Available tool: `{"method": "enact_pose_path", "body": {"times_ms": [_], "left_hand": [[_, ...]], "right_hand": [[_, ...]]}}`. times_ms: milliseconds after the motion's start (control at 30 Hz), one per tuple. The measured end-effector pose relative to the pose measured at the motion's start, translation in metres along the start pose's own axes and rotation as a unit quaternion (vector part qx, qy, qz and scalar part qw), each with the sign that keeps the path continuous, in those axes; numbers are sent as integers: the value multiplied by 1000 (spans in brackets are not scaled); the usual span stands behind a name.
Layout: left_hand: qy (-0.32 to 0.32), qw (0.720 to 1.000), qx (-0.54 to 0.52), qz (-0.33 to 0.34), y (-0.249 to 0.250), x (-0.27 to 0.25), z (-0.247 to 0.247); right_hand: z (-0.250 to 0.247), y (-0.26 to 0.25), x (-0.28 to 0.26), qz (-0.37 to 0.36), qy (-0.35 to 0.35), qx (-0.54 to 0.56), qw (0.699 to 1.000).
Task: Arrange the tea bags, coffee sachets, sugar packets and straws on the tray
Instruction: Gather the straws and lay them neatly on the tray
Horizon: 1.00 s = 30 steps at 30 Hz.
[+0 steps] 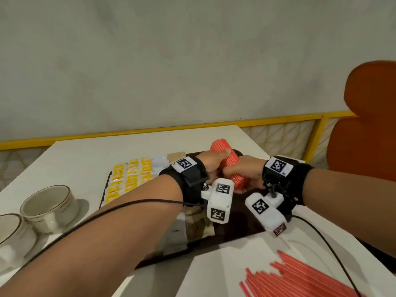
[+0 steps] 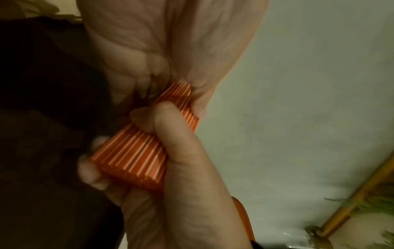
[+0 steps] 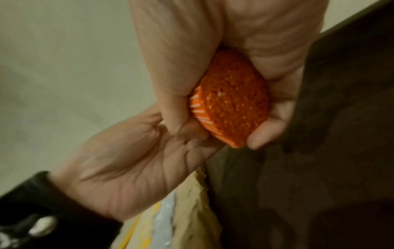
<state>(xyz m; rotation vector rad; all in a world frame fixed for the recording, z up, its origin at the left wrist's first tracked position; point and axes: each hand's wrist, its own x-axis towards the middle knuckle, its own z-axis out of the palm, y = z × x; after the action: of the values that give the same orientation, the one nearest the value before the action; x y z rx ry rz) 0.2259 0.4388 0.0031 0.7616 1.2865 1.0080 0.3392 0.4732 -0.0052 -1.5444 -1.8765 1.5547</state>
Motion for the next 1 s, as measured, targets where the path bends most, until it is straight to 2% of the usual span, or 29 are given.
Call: {"method": "enact_pose_path", "body": {"times_ms": [233, 500, 667, 733, 1000], "left_hand": [[0, 998, 37, -43, 2, 41, -12], [-4, 996, 73, -54, 9, 64, -2], [17, 993, 114, -24, 5, 71, 4], [32, 984, 176, -9, 5, 75, 6], [97, 952, 290, 14, 2, 84, -9]], "right_hand": [[-8, 4, 49, 42, 15, -59, 997], [-20, 7, 66, 6, 77, -140, 987], [-25, 6, 65, 4, 69, -185, 980], [-28, 2, 64, 4, 78, -220, 972], [-35, -1, 58, 2, 88, -337, 937]]}}
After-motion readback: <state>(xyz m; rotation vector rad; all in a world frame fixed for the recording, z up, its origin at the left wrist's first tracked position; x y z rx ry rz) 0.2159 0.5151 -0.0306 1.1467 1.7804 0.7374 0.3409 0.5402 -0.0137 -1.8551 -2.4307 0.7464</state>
